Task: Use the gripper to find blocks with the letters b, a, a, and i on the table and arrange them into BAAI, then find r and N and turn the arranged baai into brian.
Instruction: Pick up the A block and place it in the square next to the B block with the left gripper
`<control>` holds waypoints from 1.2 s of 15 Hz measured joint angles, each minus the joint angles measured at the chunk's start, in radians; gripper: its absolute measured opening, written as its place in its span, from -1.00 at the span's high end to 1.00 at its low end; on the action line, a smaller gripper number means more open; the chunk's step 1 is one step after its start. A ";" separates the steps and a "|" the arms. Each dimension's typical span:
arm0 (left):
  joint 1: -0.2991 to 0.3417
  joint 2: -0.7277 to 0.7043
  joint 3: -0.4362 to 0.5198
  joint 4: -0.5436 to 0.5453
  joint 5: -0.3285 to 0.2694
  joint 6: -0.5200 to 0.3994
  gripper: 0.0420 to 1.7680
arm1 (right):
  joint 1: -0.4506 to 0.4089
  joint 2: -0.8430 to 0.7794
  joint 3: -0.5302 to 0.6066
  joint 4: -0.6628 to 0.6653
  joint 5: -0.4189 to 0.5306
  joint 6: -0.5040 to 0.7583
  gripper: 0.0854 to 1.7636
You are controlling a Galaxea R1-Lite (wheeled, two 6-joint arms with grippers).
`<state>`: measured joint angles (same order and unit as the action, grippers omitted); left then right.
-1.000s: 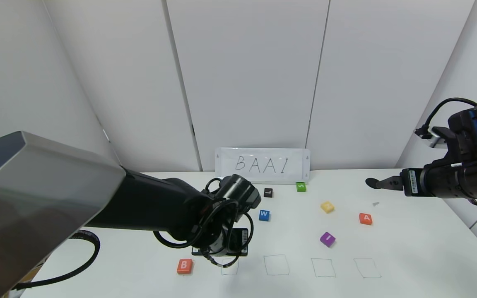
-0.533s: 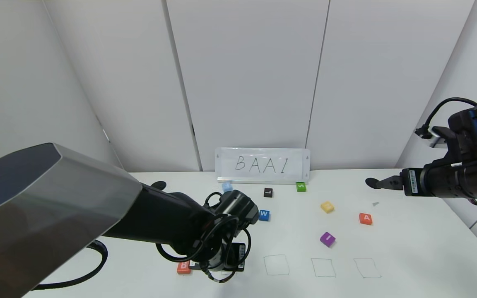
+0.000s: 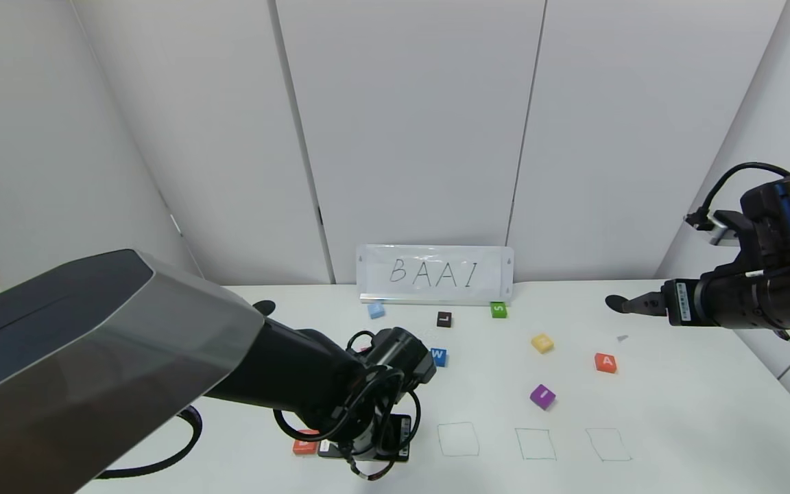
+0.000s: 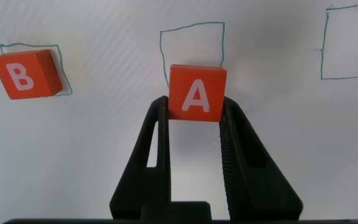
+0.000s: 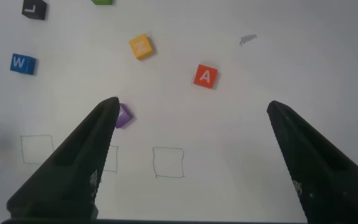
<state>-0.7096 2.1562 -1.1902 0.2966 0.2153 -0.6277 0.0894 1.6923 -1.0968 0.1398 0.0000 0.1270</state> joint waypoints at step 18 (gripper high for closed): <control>0.003 0.059 0.000 -0.051 0.002 -0.019 0.43 | -0.009 -0.001 -0.003 0.001 0.000 0.000 -0.94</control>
<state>-0.7070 2.2153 -1.1906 0.2453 0.2172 -0.6462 0.0809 1.6911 -1.0998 0.1409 0.0000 0.1270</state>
